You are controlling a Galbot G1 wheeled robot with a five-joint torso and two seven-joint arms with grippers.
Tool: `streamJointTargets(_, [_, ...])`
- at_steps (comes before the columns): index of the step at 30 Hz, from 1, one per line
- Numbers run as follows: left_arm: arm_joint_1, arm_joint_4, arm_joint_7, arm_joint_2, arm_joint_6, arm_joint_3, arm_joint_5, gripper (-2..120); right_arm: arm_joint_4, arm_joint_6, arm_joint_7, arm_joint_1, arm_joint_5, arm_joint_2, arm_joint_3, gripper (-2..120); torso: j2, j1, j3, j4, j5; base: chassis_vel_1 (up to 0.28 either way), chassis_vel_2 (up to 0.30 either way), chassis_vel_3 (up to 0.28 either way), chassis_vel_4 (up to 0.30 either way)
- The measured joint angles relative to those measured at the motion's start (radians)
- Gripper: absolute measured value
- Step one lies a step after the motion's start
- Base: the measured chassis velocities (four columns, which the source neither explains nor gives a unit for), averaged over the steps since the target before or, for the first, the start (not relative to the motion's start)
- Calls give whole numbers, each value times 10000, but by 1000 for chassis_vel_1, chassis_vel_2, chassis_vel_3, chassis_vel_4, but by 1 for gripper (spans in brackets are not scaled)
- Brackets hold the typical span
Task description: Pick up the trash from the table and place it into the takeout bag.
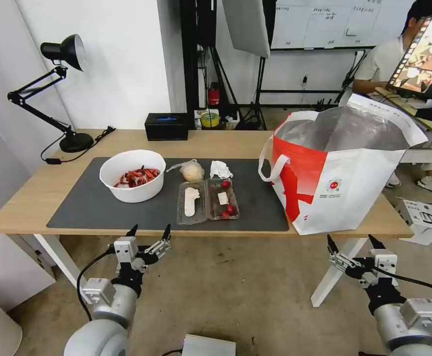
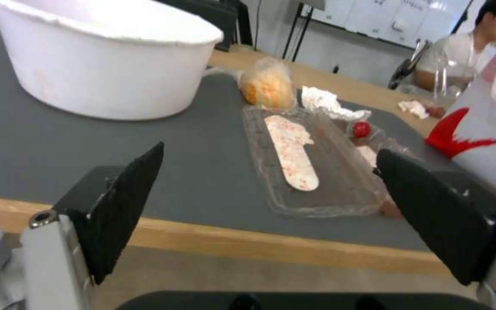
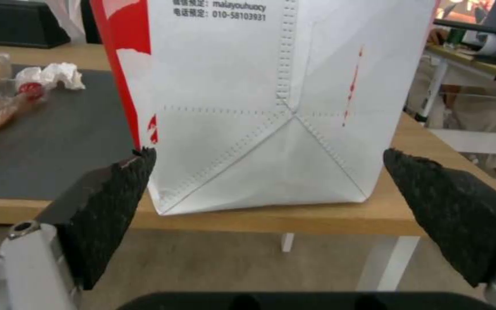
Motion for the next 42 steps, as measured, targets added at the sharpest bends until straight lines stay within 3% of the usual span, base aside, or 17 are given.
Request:
streamJointTargets(4, [-210,-75,-396,100,247,109,-1112,100,-18,-24,-2,69,-16,-34,-62,100,0,0,-1,3,0,0,0,0,0])
streamJointTargets(7, [-555,-338,-1042,121,692,389,-2875,100,-27,-39,-1,73,-73,-21,-125,100,-1,-1,-1,1,1,0,0,0,0])
streamJointTargets(10, [-762,-398,-1377,27,882,646,-3745,100,-43,-49,1,87,-124,-8,-222,100,0,-1,-1,1,1,0,0,0,0])
streamJointTargets(19, [-1288,-158,-1858,-585,1048,1208,-5327,100,-83,-54,2,71,-170,1,-262,100,0,-1,-1,1,2,0,0,0,0])
streamJointTargets(22, [-1737,4,-2397,-1078,1172,1395,-6062,100,-114,-55,6,84,-155,-64,-228,100,0,-1,-1,1,2,0,0,0,0])
streamJointTargets(26, [-2012,209,-2802,-1473,1249,1485,-6412,100,-136,-65,12,103,-146,-86,-235,100,0,-1,0,1,2,0,0,0,0])
streamJointTargets(42, [-2709,1104,-3370,-2587,1311,1813,-6768,100,-298,-70,20,143,-110,-131,-192,100,0,0,0,1,2,0,0,0,0])
